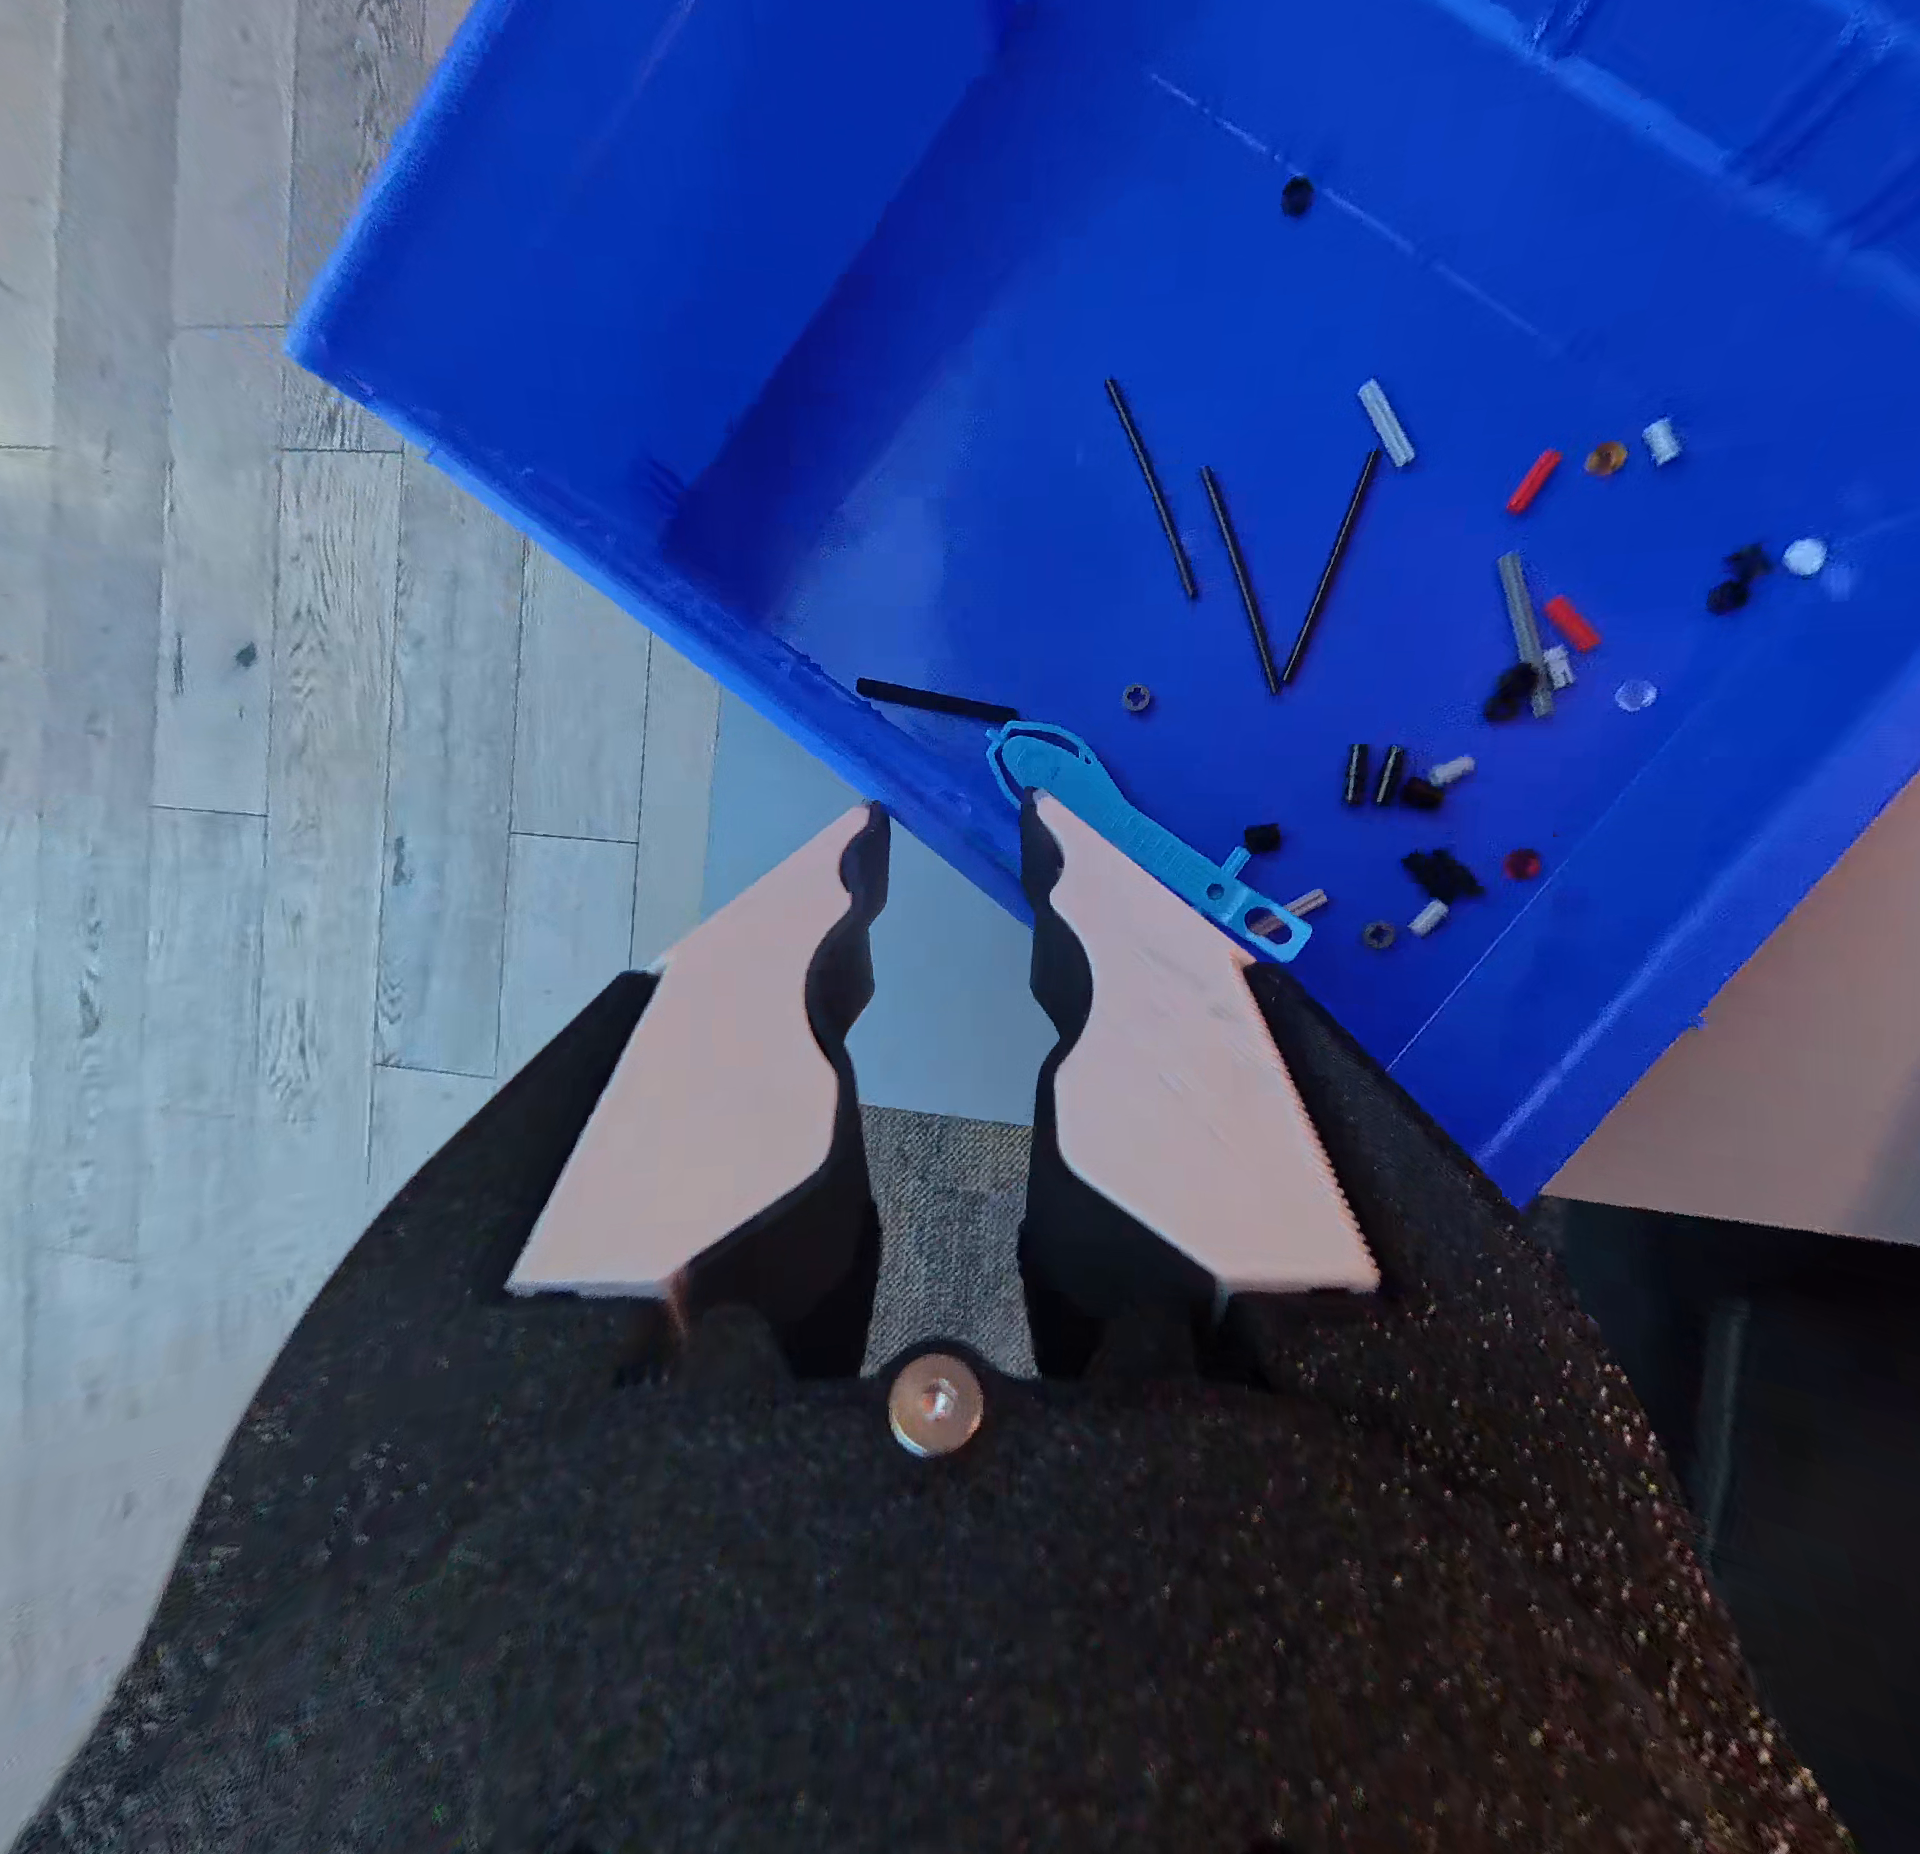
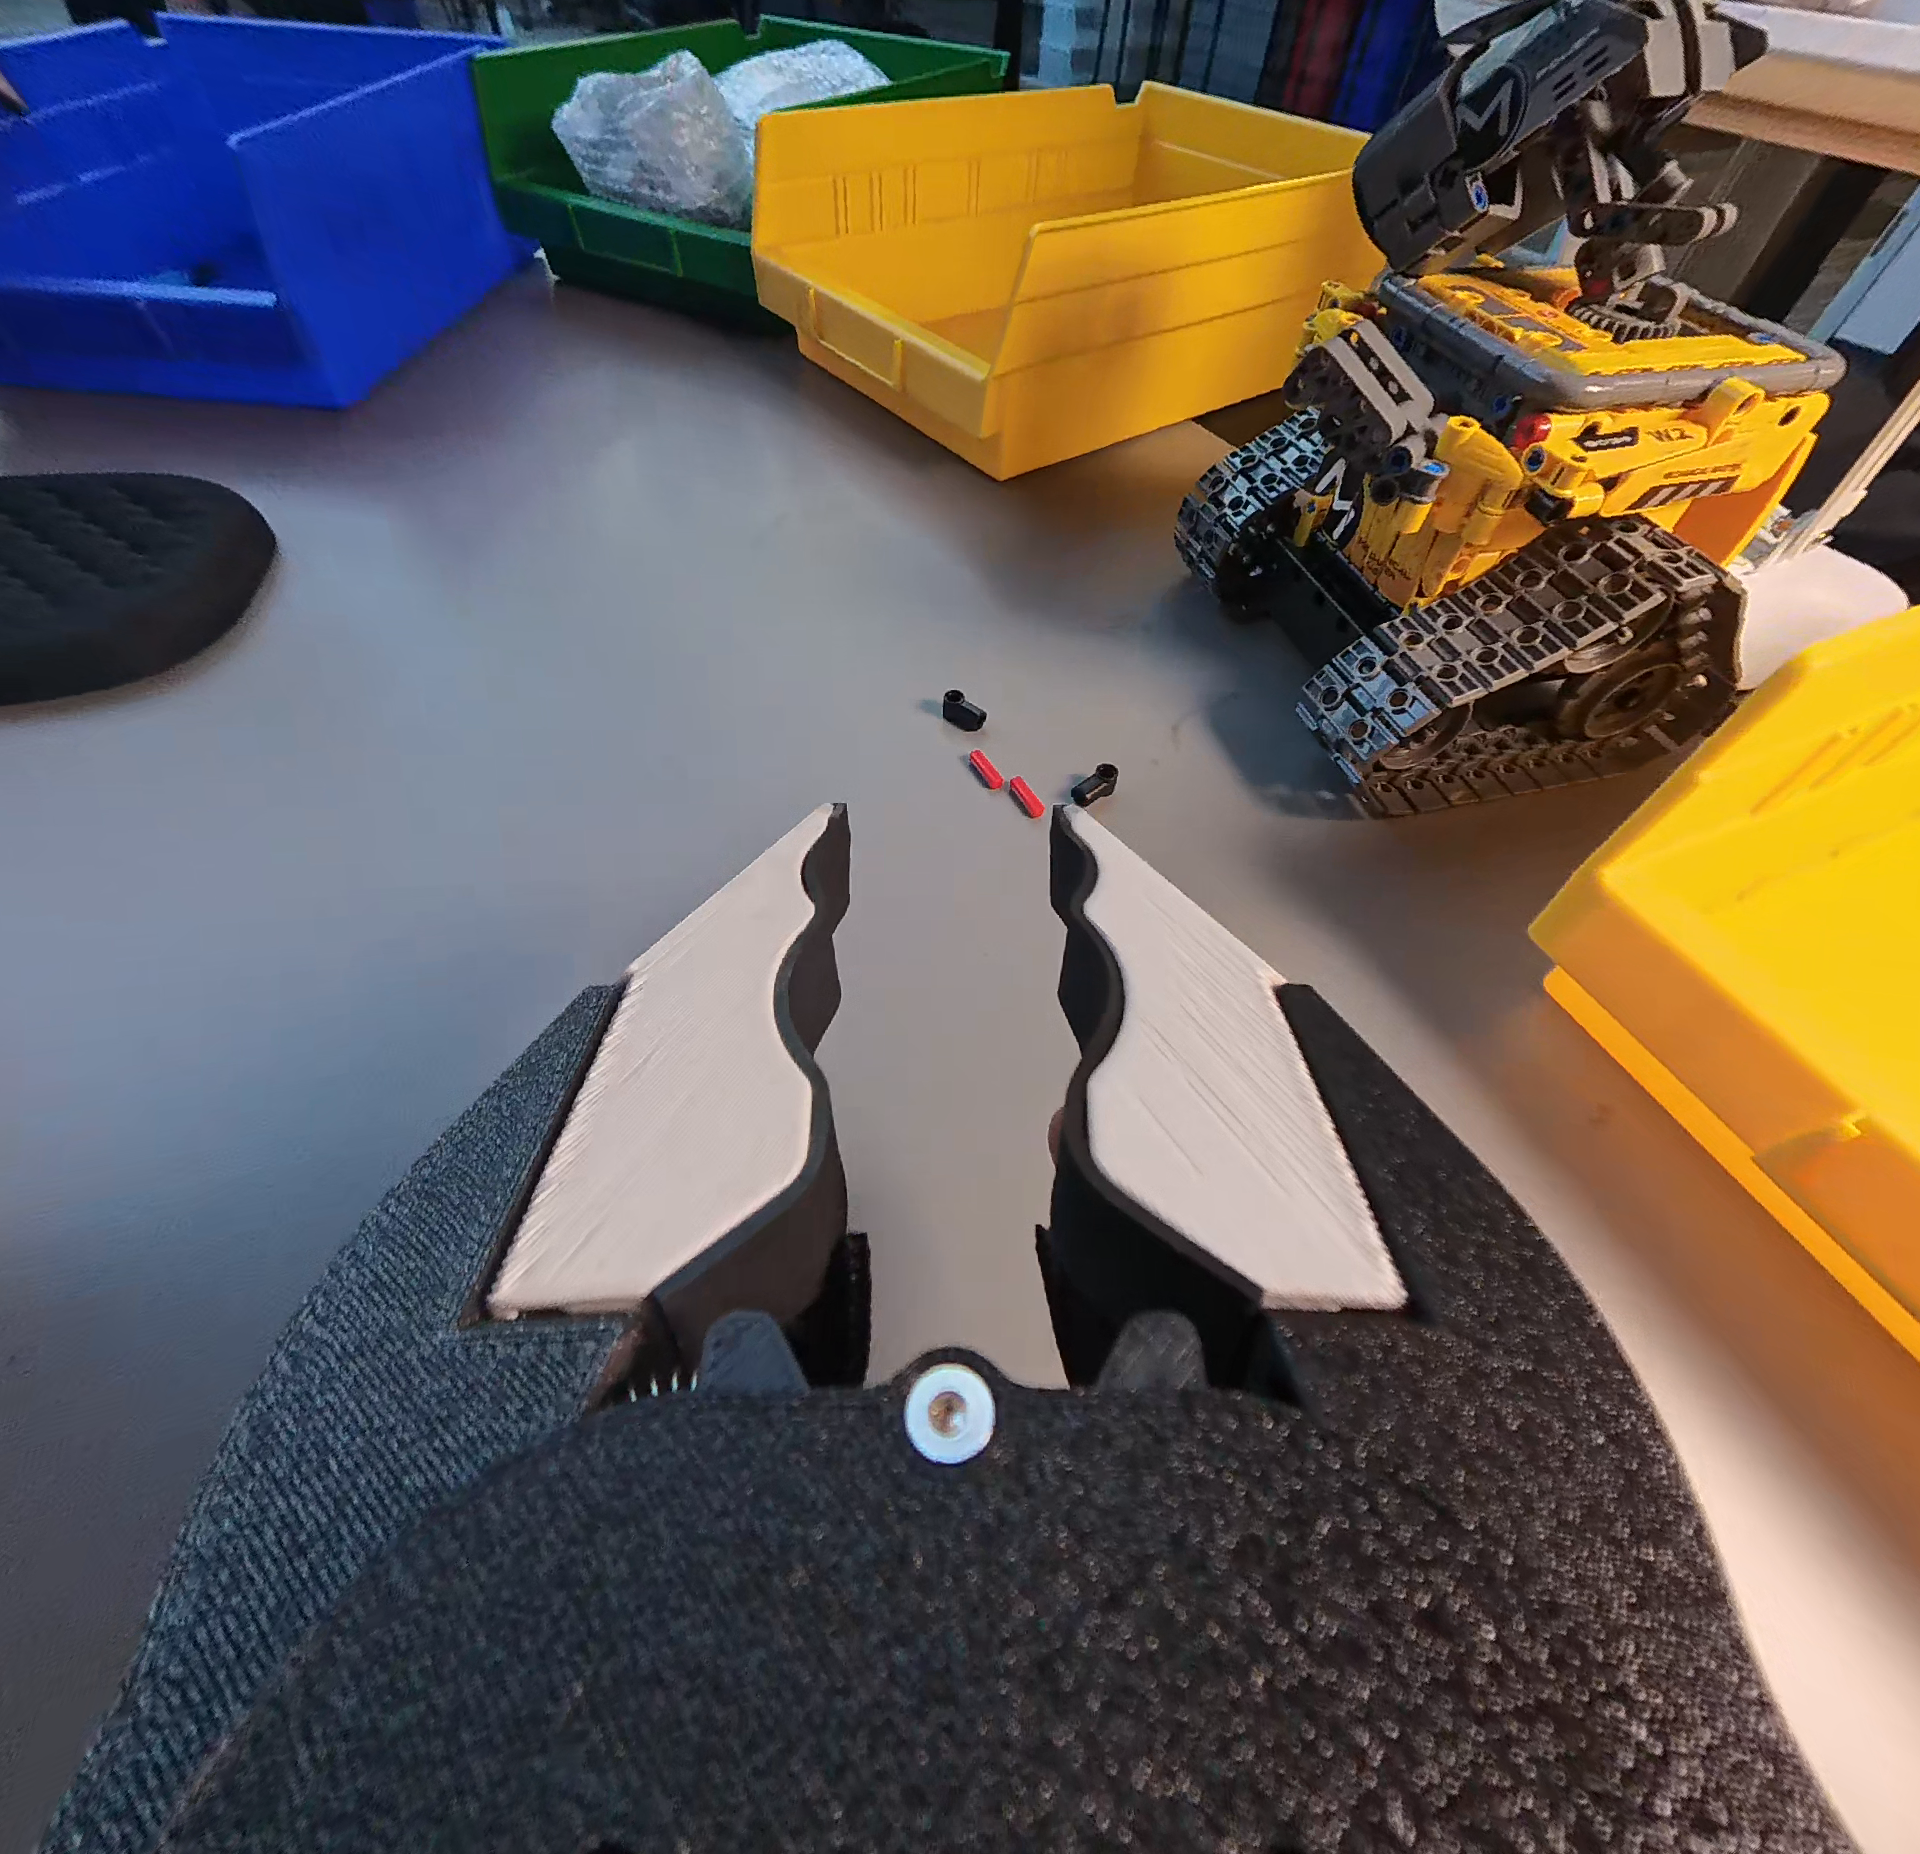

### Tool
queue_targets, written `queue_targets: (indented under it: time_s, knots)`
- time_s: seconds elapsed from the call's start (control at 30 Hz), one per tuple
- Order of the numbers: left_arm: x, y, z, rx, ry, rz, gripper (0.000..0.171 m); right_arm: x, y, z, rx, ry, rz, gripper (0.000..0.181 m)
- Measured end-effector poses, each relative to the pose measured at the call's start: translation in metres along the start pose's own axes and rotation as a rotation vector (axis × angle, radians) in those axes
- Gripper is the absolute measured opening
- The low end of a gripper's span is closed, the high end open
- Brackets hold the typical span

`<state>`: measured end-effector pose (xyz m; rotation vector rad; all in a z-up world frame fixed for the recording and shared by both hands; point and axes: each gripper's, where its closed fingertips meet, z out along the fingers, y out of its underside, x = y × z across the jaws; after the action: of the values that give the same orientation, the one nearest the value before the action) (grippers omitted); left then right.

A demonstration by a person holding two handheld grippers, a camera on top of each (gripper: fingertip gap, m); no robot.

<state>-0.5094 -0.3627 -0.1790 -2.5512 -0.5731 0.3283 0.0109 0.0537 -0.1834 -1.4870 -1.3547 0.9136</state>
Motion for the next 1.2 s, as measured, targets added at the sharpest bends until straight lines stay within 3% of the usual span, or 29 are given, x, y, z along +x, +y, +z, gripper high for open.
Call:
queue_targets:
  time_s: [0.17, 0.23, 0.3, 0.37, 0.43, 0.57, 0.77, 0.93, 1.0, 1.07, 1.2]
  knots:
    - [0.001, -0.001, -0.001, 0.018, -0.028, -0.03, 0.025, -0.001, 0.002, 0.002, -0.014, 0.006, -0.008, 0.039]
    - [-0.009, -0.004, -0.01, 0.026, -0.122, -0.011, 0.028, -0.001, 0.002, 0.002, -0.013, 0.011, -0.012, 0.039]
    - [-0.018, -0.018, -0.029, 0.057, -0.221, 0.07, 0.043, -0.001, 0.001, 0.002, -0.011, 0.012, -0.007, 0.039]
    - [0.006, -0.032, -0.037, 0.067, -0.126, 0.181, 0.042, -0.001, 0.001, 0.003, -0.01, 0.008, 0.003, 0.039]
    - [0.037, -0.025, -0.031, -0.066, 0.004, 0.298, 0.053, -0.002, 0.002, 0.005, -0.011, 0.003, 0.008, 0.039]
    - [0.063, 0.008, -0.003, -0.394, 0.031, 0.601, 0.049, -0.004, 0.004, 0.006, -0.022, 0.012, -0.023, 0.039]
    - [0.077, 0.042, 0.022, -0.666, 0.03, 0.813, 0.039, 0.0, 0.005, 0.001, -0.019, 0.033, -0.031, 0.038]
    - [0.073, 0.053, 0.032, -0.738, -0.001, 0.848, 0.029, 0.001, 0.005, 0.001, -0.016, 0.025, -0.02, 0.038]
    - [0.069, 0.055, 0.034, -0.754, -0.028, 0.863, 0.013, 0.001, 0.006, 0.0, -0.019, 0.027, -0.026, 0.038]
    - [0.065, 0.057, 0.032, -0.775, -0.046, 0.882, 0.007, 0.001, 0.006, 0.0, -0.019, 0.028, -0.029, 0.038]
    - [0.056, 0.037, 0.02, -0.694, -0.113, 0.893, 0.003, 0.002, 0.004, -0.002, -0.012, 0.032, -0.029, 0.037]
